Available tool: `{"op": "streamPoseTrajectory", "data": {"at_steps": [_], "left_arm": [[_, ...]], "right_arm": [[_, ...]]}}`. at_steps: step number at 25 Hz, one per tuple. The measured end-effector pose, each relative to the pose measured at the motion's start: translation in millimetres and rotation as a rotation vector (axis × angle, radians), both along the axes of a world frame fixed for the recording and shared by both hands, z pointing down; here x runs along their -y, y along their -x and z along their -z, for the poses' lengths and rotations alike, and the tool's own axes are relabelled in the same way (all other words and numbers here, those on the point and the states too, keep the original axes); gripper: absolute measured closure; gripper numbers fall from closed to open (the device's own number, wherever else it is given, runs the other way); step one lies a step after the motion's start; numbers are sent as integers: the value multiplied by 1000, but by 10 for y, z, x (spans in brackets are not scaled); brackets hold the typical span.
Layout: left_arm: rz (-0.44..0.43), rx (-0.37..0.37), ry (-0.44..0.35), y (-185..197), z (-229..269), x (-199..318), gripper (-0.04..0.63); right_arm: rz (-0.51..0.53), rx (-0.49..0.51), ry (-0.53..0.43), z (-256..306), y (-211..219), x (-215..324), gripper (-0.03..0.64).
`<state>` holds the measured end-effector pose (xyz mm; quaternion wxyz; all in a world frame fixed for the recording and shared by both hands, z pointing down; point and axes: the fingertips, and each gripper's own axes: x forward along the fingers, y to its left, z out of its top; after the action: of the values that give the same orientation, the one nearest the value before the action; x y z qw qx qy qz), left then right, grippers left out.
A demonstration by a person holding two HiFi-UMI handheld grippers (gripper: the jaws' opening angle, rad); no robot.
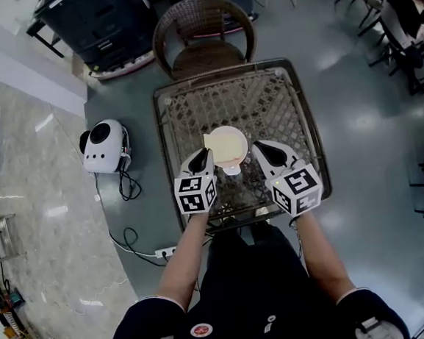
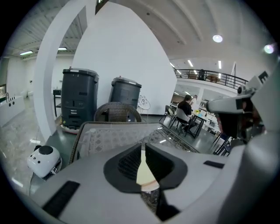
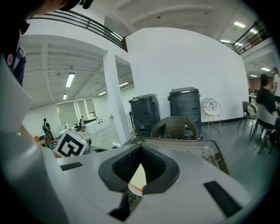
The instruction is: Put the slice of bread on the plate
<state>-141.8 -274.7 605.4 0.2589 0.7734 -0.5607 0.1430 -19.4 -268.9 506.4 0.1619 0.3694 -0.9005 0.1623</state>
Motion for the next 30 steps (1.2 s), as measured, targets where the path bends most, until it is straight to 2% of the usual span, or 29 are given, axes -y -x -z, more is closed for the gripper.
{"op": "streamPoseTrajectory", "data": {"at_steps": [5, 15, 23, 30], "left_arm": [[-21, 11, -94, -121, 435, -107, 584], [-121, 34, -296, -402, 1454, -346, 588], [-150, -20, -376, -538, 1951, -511, 588], [-161, -33, -405, -607, 2093, -615, 588]], "right_arm": [[17, 35, -25, 130, 10, -45, 611], [65, 111, -98, 583, 128, -163, 611], [122, 147, -190, 960, 222, -288, 611], [146, 189, -223, 1128, 258, -386, 611]]}}
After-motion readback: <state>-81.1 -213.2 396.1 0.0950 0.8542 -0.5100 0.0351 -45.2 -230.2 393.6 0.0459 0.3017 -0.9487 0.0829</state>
